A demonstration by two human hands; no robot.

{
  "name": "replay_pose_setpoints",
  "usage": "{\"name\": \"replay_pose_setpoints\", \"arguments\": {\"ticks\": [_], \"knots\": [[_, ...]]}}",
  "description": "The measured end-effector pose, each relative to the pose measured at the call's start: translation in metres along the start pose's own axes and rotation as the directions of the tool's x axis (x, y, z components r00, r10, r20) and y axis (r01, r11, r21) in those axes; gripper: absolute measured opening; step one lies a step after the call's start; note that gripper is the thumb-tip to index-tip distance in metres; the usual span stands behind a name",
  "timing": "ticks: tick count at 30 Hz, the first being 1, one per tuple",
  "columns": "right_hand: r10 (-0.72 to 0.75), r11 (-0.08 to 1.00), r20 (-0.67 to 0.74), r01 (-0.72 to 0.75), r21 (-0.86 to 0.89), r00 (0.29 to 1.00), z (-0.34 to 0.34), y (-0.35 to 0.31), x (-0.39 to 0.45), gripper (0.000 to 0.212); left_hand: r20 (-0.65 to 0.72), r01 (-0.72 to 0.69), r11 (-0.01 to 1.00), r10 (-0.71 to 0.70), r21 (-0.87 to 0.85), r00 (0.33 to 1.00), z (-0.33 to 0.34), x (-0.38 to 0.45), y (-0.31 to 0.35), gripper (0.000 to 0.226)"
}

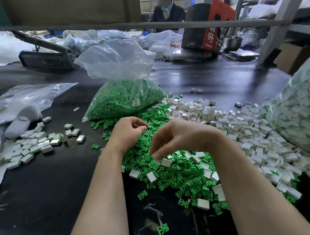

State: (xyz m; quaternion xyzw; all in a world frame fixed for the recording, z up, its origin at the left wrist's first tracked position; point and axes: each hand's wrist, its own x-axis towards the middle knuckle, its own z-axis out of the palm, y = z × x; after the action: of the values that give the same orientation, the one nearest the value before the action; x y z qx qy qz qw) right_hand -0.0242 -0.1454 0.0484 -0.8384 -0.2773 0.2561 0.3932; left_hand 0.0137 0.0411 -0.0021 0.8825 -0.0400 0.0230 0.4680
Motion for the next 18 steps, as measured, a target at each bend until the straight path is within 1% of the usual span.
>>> {"name": "replay_pose_setpoints", "arguments": {"ticks": [2,4,6,8,10,11,12,14,15,16,18], "knots": [[0.033,0.99,0.194,-0.005,-0.143,0.981,0.004,-0.011,0.0,0.015,-0.002,0.002,1.0,-0.002,-0.002,1.0,0.0,0.0,-0.001,0.009],[0.093,0.966,0.295,-0.014,-0.259,0.951,0.009,-0.016,0.003,0.017,-0.007,0.003,1.0,-0.003,-0.004,1.0,0.0,0.0,-0.002,0.009],[0.145,0.96,0.351,-0.045,-0.275,0.925,0.012,-0.018,0.004,0.018,-0.01,0.003,1.0,-0.003,-0.006,1.0,0.0,0.0,-0.003,0.01],[0.178,0.966,0.391,-0.085,-0.244,0.903,0.012,-0.02,0.003,0.017,-0.01,0.001,1.0,-0.001,-0.004,1.0,0.0,0.001,-0.003,0.01],[0.171,0.976,0.386,-0.103,-0.19,0.907,0.008,-0.019,0.001,0.014,-0.008,-0.003,1.0,0.003,0.0,1.0,0.0,0.001,-0.003,0.009],[0.16,0.98,0.348,-0.106,-0.168,0.924,0.006,-0.018,0.0,0.012,-0.007,-0.005,1.0,0.005,-0.001,1.0,0.0,0.001,-0.003,0.009],[0.152,0.982,0.283,-0.111,-0.153,0.947,0.004,-0.015,-0.002,0.011,-0.006,-0.006,1.0,0.006,-0.005,1.0,0.0,0.002,-0.003,0.009],[0.153,0.981,0.069,-0.142,-0.135,0.986,-0.001,-0.007,-0.003,0.012,-0.001,-0.008,1.0,0.008,-0.012,1.0,0.0,0.002,-0.003,0.009],[0.159,0.979,-0.063,-0.165,-0.121,0.985,-0.003,-0.002,-0.003,0.011,0.004,-0.01,1.0,0.01,-0.011,1.0,0.0,0.002,-0.003,0.008],[0.167,0.977,-0.198,-0.189,-0.095,0.966,-0.006,0.004,-0.003,0.008,0.01,-0.012,1.0,0.012,-0.005,1.0,0.0,0.002,-0.003,0.006],[0.186,0.97,-0.436,-0.235,-0.06,0.88,-0.011,0.015,-0.003,0.004,0.03,-0.014,1.0,0.014,0.008,0.999,0.0,0.001,-0.002,0.004]]}}
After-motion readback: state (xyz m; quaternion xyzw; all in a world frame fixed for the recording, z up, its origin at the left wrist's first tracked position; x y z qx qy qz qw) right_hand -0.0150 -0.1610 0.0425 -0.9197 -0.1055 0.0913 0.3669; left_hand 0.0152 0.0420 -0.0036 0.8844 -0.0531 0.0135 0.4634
